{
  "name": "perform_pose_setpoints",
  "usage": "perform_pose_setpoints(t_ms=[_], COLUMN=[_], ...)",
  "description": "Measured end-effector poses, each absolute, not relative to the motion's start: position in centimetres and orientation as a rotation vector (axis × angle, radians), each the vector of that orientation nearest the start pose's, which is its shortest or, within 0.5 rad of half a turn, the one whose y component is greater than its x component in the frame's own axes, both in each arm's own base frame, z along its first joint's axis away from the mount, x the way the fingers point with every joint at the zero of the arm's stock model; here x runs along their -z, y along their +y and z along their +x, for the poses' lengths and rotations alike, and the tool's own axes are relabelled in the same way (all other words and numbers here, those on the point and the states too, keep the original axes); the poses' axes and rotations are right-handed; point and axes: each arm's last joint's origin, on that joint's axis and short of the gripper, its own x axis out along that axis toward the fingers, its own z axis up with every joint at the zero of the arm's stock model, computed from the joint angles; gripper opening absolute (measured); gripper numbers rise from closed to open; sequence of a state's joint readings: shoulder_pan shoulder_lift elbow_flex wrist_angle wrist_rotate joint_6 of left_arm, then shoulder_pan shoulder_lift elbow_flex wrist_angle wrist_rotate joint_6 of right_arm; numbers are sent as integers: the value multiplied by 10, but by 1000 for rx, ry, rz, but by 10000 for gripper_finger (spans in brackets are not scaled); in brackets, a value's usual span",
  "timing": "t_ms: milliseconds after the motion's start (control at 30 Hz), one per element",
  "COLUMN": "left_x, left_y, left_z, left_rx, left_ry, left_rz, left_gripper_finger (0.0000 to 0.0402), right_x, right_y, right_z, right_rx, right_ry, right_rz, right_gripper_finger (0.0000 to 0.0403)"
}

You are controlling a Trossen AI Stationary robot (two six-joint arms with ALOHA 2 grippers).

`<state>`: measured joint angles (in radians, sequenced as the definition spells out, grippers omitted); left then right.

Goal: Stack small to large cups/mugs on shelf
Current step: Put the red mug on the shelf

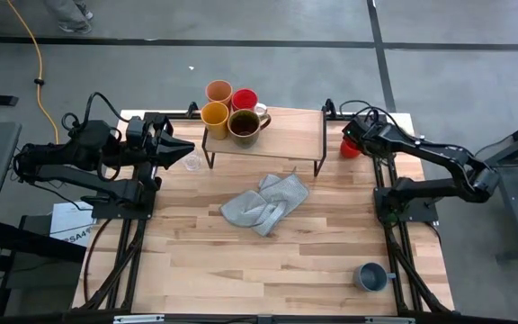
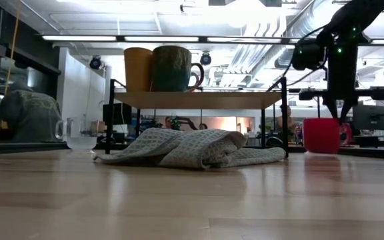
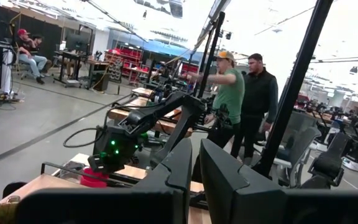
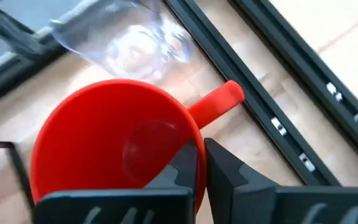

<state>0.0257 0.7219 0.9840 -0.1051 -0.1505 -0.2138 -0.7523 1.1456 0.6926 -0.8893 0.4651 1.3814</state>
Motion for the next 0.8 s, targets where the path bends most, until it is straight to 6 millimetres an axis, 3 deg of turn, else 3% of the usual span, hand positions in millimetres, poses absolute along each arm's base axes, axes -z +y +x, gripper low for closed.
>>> perform_pose_setpoints(t_ms=[167, 333, 567, 667, 800], left_x=[-414, -414, -414, -414, -414], left_y=[8, 8, 8, 8, 8], left_z=[138, 138, 138, 138, 138], left_rx=[-158, -158, -158, -159, -158], left_ry=[-175, -175, -174, -174, -174], left_rz=[-223, -223, -223, -223, -223], left_gripper_finger=[23, 23, 23, 23, 23], right_x=[-235, -287, -358, -377, -388], right_y=[-131, -124, -107, -98, -83], right_z=[125, 125, 131, 138, 151], right_rx=[1758, 1689, 1464, 1316, 1079], right_ry=[428, 349, 240, 224, 218], right_rz=[1061, 892, 676, 578, 502], right_gripper_finger=[2, 1, 1, 1, 0])
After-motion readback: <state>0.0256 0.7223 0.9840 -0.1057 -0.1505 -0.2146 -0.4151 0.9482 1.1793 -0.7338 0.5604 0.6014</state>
